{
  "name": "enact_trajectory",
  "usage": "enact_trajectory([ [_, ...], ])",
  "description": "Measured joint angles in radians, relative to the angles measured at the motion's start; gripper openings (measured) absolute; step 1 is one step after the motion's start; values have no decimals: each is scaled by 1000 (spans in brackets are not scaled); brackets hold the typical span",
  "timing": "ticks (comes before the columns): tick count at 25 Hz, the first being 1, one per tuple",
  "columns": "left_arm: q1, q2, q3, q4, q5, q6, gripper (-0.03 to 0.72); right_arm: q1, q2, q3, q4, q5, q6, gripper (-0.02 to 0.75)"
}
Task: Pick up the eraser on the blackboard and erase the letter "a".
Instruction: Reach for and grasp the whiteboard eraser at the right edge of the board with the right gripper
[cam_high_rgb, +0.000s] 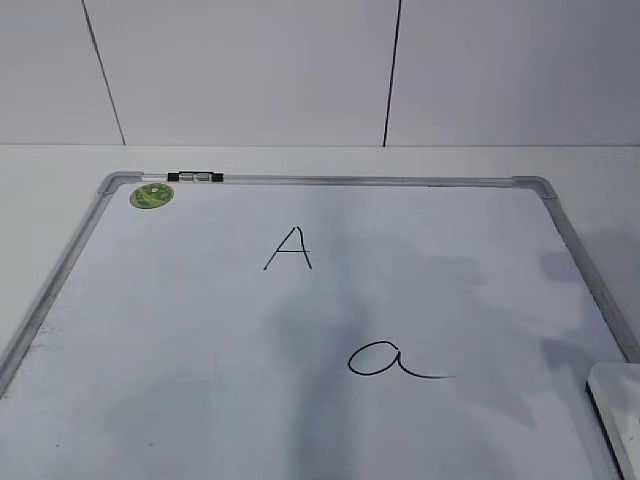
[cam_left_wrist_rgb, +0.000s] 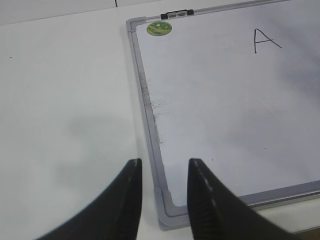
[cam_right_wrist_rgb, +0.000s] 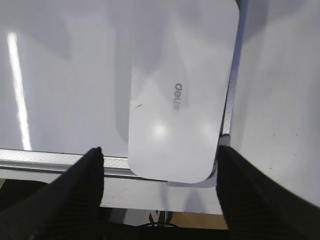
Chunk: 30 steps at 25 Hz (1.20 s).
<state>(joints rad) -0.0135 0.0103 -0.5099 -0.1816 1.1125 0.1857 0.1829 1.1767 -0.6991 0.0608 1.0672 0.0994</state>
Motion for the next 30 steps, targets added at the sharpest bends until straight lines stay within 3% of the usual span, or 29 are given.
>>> enact_trajectory([
  [17, 0, 0, 0, -4, 0, 0, 235, 0, 0, 0, 0, 9, 23, 559],
  [30, 0, 6, -4, -96, -28, -1, 246, 0, 0, 0, 0, 10, 25, 559],
])
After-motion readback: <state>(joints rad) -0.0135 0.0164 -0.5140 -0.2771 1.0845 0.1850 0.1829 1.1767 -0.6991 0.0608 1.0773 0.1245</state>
